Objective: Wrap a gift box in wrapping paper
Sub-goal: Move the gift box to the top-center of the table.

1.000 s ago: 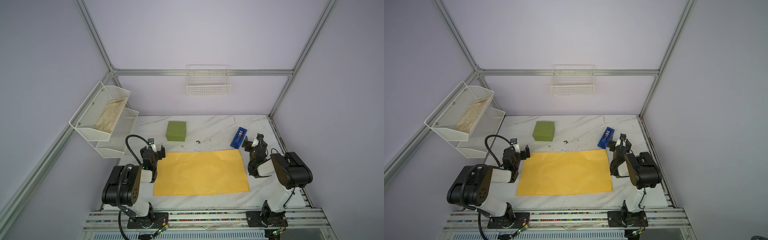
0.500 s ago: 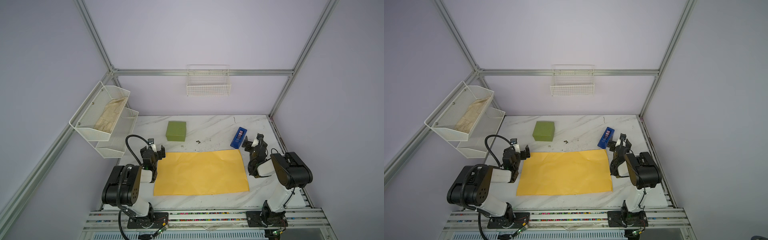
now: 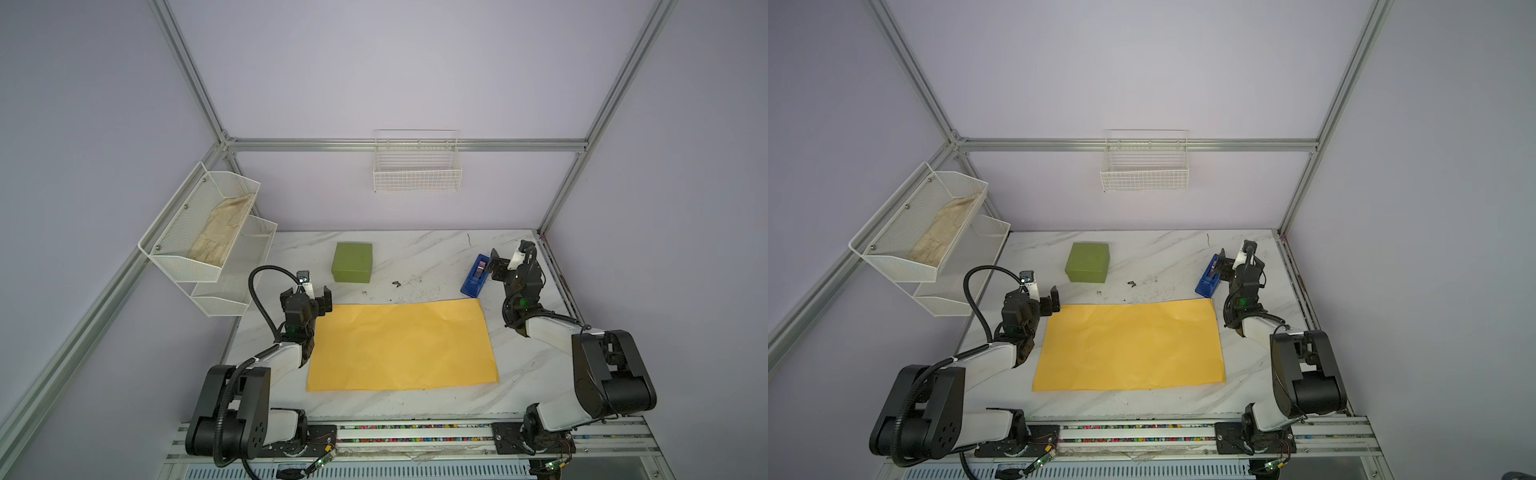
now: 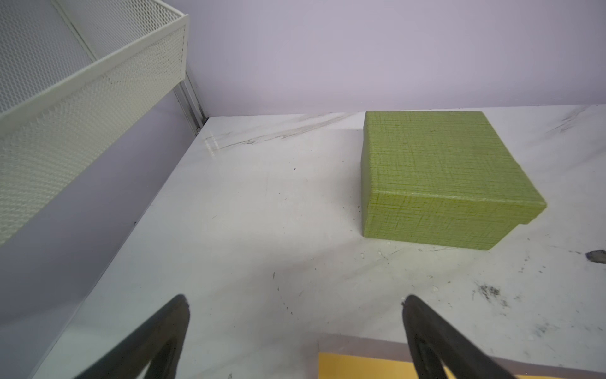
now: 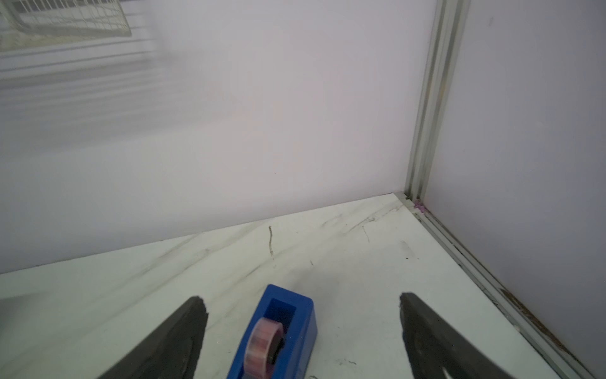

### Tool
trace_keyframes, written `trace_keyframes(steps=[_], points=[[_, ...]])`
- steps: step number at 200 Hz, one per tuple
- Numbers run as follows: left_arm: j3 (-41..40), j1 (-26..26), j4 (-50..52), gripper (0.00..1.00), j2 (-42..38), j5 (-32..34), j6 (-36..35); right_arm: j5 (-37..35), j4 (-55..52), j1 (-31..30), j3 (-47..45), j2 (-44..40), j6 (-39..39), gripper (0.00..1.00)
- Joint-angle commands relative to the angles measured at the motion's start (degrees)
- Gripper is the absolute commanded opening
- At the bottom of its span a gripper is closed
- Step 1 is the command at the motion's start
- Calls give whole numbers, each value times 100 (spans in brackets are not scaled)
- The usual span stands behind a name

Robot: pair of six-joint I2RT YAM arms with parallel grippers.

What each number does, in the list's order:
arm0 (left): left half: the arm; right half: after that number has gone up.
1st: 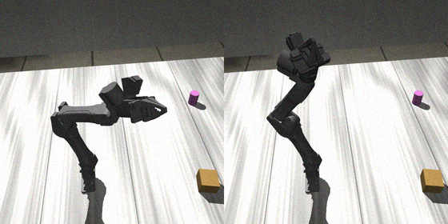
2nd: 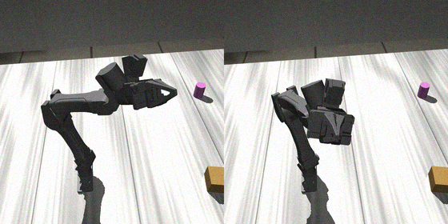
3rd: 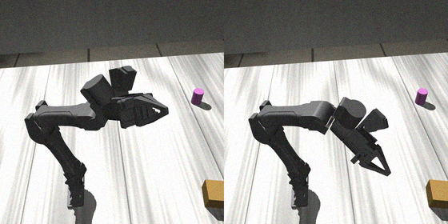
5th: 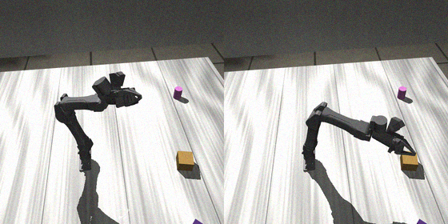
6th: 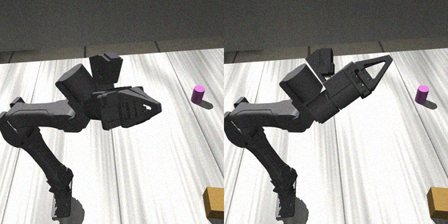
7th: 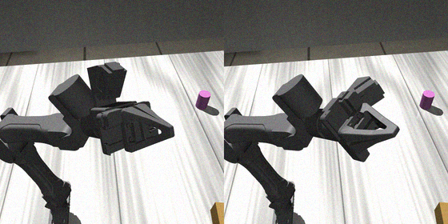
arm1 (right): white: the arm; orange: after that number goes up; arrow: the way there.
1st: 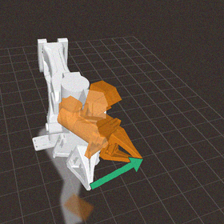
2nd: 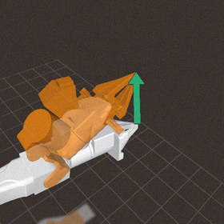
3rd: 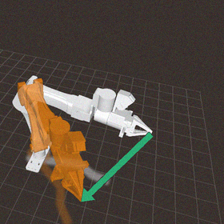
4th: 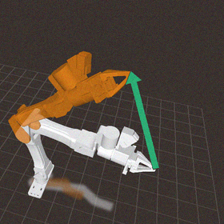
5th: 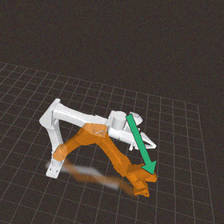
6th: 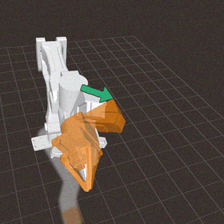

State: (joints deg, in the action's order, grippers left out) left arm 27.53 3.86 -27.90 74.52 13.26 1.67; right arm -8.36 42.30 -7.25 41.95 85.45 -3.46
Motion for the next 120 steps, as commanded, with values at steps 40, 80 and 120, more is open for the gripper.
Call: trace_keyframes(steps=[40, 80, 120], points=[[1780, 189, 3584, 100, -199, -1704, 1762, 2438, -3757, -45, 981, 139, -1161, 77], [1844, 635, 3978, 97, 281, -2870, 2555, 3538, -3668, -327, 995, 502, -1465, 73], [1823, 994, 4189, 97, 592, -2958, 2818, 3362, -3646, -1002, 1474, 1188, -1728, 71]])
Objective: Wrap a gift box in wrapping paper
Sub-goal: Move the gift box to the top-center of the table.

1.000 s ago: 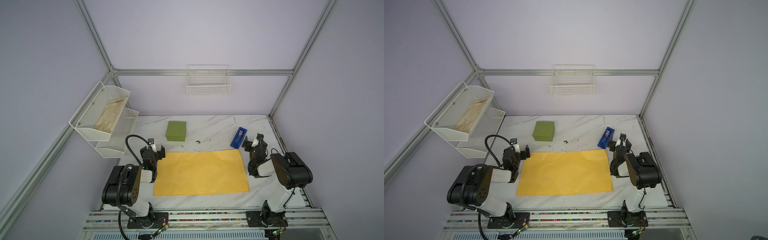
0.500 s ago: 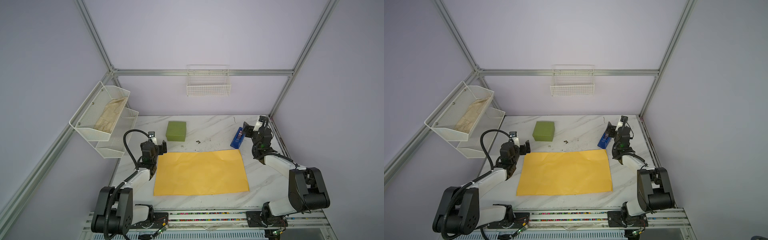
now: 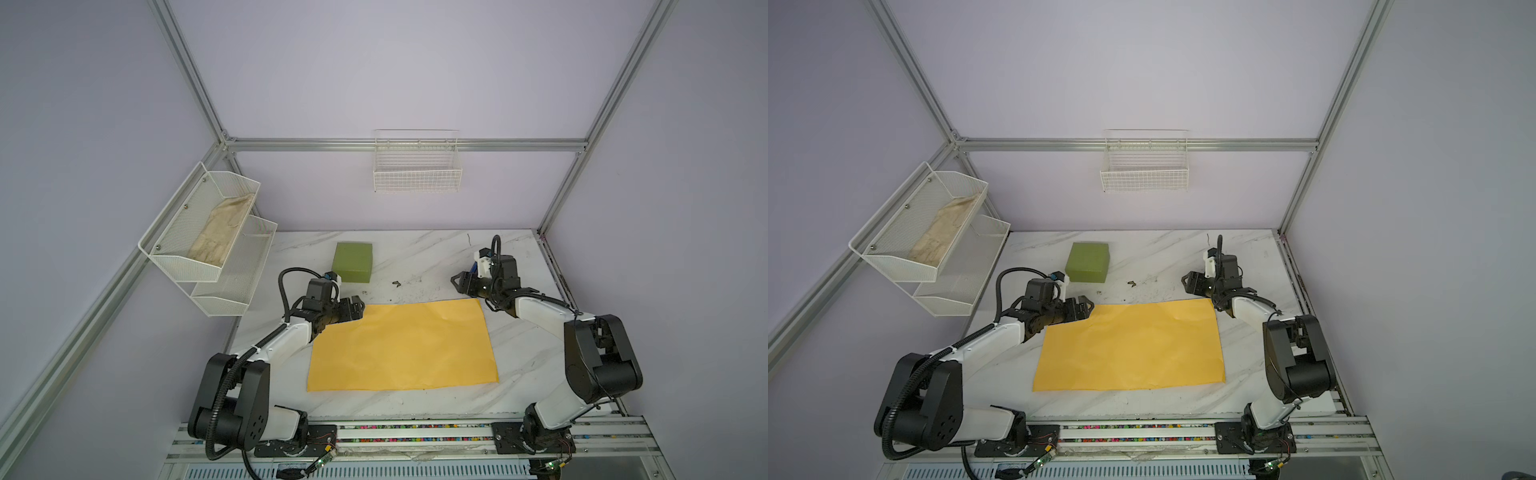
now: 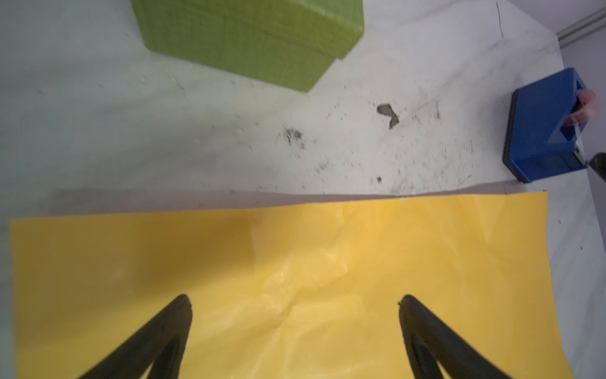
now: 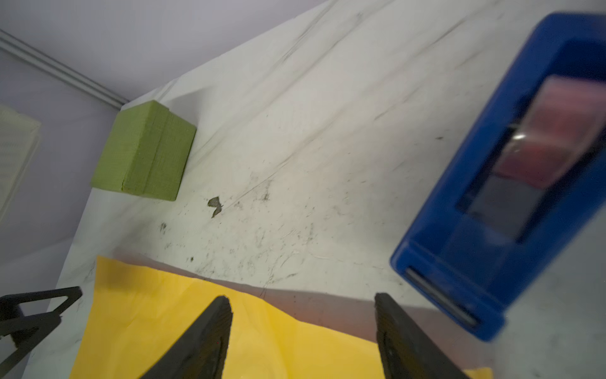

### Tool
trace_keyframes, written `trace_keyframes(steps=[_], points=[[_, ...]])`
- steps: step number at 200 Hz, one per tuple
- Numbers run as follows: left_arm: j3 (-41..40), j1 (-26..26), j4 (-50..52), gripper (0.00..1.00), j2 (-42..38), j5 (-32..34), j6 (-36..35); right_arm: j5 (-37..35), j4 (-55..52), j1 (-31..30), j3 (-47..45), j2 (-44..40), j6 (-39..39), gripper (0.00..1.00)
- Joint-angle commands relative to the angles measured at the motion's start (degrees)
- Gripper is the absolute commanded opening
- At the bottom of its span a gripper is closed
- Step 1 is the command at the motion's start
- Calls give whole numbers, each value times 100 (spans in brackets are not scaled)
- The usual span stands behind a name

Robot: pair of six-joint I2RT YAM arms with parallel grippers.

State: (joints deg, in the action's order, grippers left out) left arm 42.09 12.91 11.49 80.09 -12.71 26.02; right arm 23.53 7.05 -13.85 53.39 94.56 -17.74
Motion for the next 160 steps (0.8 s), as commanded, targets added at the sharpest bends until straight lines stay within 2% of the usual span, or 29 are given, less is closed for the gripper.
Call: trace_keyframes(steps=[1, 37, 92, 144, 160], points=[[369, 89, 250, 97, 34, -363, 385, 171, -118, -349, 344, 288, -309, 71], [922, 33, 748, 97, 41, 186, 158, 405, 147, -682, 916, 875, -705, 70], [3297, -539, 1837, 99, 1413, 807, -572, 749, 281, -1191, 2336, 2065, -1285, 68], [5490, -1009, 2274, 100, 3178, 971, -1137, 928, -6, -1487, 4021, 3348, -1657, 68], [6089, -1145, 2446, 100, 3698, 831, -1225, 970, -47, -1544, 4418, 3651, -1826, 67]])
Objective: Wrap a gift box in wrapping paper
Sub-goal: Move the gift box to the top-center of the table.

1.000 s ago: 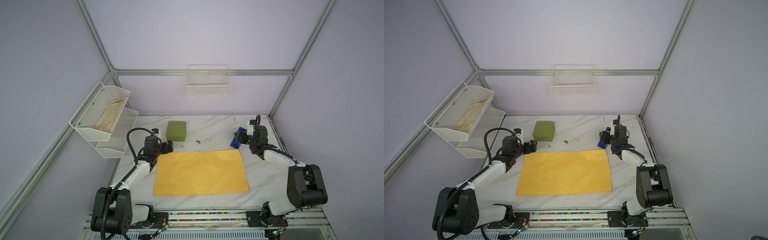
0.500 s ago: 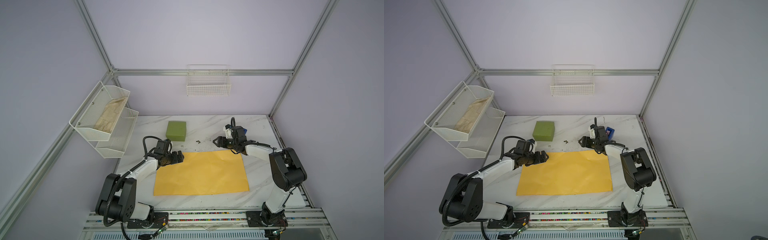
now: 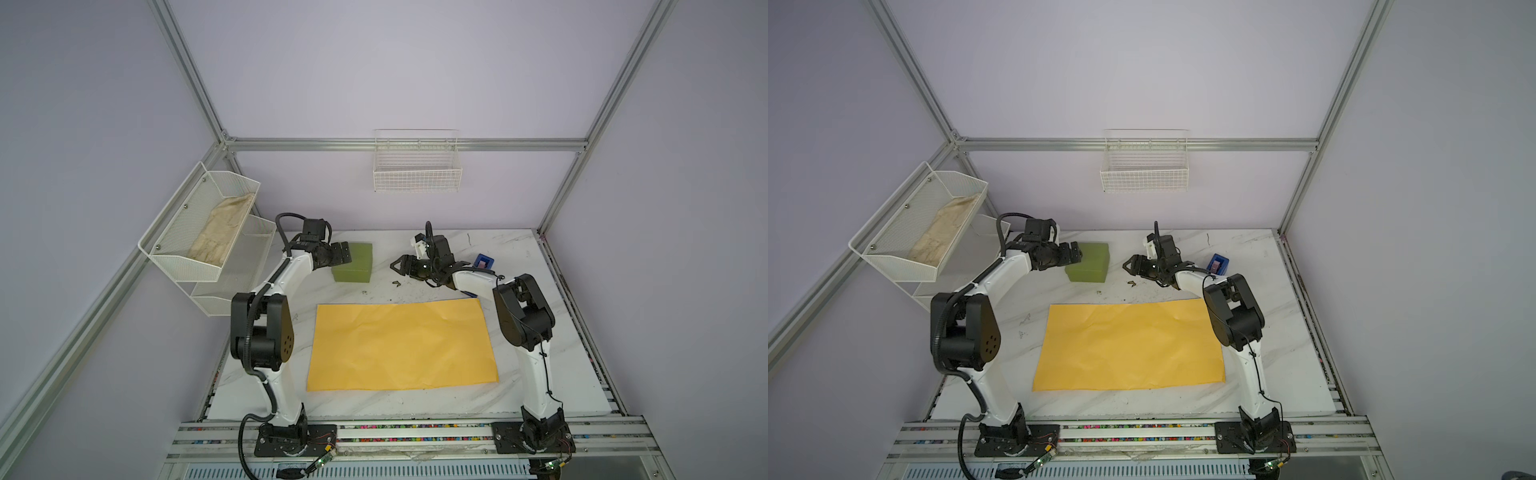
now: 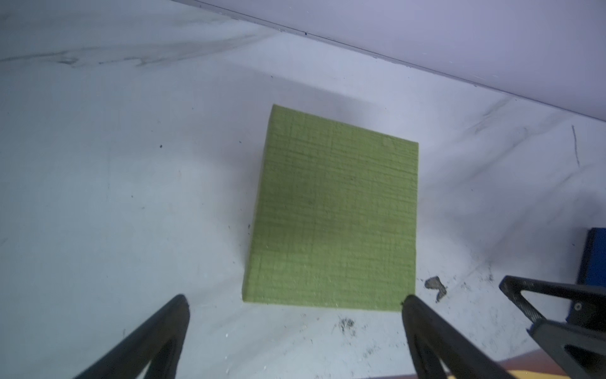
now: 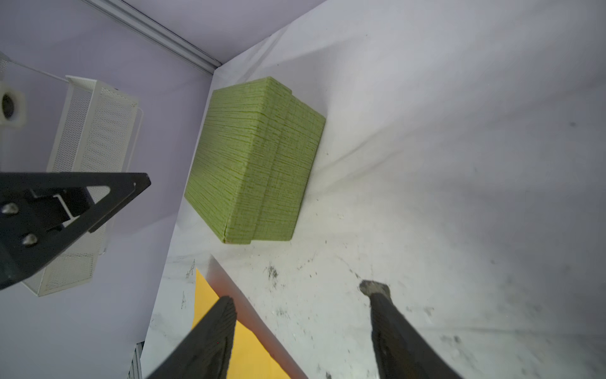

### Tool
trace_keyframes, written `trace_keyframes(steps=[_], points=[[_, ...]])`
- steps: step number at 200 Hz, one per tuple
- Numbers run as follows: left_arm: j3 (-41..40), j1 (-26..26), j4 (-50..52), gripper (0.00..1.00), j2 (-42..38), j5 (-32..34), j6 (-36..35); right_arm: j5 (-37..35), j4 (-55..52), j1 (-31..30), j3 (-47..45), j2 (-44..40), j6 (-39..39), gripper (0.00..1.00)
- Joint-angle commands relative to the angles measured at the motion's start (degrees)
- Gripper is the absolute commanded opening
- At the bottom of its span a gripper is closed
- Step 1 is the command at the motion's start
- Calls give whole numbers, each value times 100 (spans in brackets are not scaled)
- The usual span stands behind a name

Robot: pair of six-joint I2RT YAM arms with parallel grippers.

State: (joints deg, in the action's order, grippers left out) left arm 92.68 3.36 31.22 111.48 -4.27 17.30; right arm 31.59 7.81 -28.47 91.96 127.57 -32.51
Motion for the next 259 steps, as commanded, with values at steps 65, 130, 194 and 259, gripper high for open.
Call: trace_keyframes(steps=[65, 130, 194, 259], points=[[2485, -336, 736, 99, 2078, -2043, -768, 276, -402, -133, 1463, 956, -598, 67], [1867, 122, 699, 95, 1941, -2728, -963, -42, -897, -81, 1263, 616, -499, 68], [925, 876, 491, 93, 1470, -2640, -852, -395, -1179, 465, 67, -360, -9, 72], [-192, 1356, -102, 94, 816, -2614, 178, -22, -1159, 626, -788, -943, 108, 73]])
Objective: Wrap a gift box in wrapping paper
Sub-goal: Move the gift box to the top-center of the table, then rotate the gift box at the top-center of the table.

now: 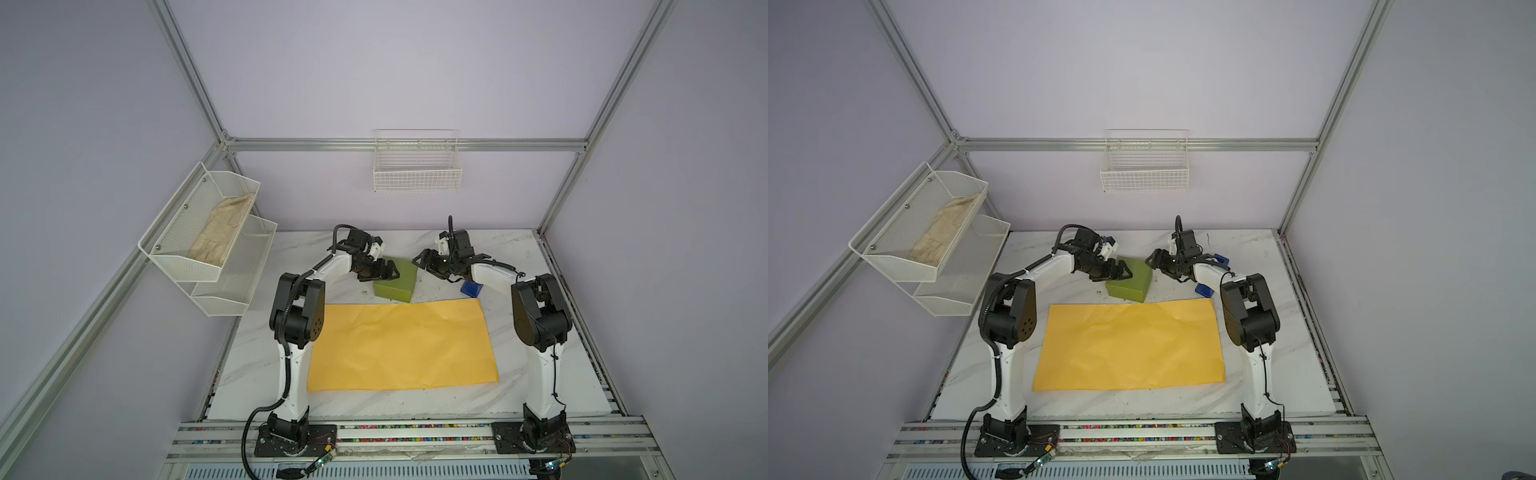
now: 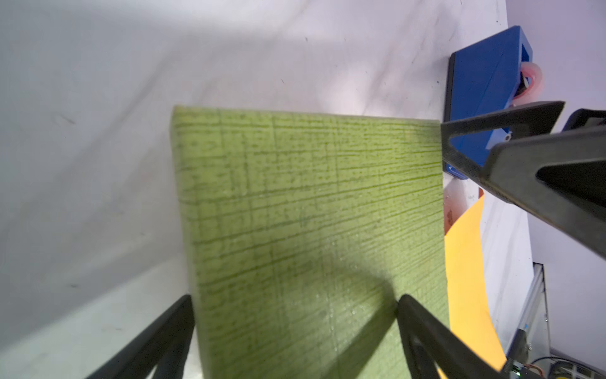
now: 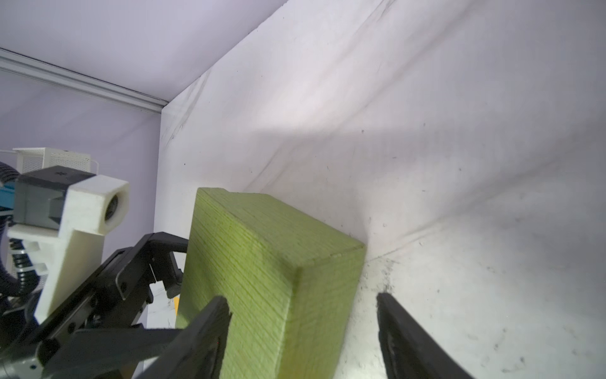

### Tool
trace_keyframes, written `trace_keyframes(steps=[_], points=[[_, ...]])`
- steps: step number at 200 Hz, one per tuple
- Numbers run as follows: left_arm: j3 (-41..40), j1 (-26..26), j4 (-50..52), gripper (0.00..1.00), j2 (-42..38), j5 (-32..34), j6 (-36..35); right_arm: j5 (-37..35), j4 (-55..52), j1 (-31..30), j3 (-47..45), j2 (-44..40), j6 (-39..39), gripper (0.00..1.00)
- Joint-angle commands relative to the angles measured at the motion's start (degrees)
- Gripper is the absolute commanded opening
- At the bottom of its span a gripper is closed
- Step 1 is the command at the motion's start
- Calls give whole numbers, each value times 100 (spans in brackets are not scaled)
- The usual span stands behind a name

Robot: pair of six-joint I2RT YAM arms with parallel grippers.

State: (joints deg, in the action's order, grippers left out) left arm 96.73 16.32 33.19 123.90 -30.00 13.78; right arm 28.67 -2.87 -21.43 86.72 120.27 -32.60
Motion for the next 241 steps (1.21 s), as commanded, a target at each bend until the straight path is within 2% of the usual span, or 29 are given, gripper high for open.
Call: trace_keyframes(steps=[1, 38, 59, 97, 136, 164, 198, 215, 241], points=[[-621, 62, -323, 94, -435, -50, 547, 280, -86, -75, -275, -218, 111, 73], [-1349, 126, -994, 94, -837, -308, 1108, 621, 133, -111, -480, -251, 12, 73], [-1606, 124, -1187, 94, -1041, -298, 1197, 717, 113, -145, -481, -207, 51, 73], [-1622, -34, -1199, 94, -1205, -199, 1254, 675, -26, -177, -405, -153, 107, 71], [-1570, -228, -1272, 94, -1270, -411, 1259, 743, -54, -233, -291, -66, 63, 64], [-1556, -303, -1273, 94, -1251, -496, 1267, 634, -28, -289, -158, -65, 7, 65], [-1685, -370, -1413, 93, -1146, -577, 1356, 605, -160, -299, 622, 435, -128, 58], [-1808, -405, -1980, 93, -1020, -994, 1609, 631, -166, -307, 983, 720, -245, 51], [-1871, -444, -2836, 92, -839, -1302, 2150, 635, -329, -335, 1518, 1096, -284, 48]])
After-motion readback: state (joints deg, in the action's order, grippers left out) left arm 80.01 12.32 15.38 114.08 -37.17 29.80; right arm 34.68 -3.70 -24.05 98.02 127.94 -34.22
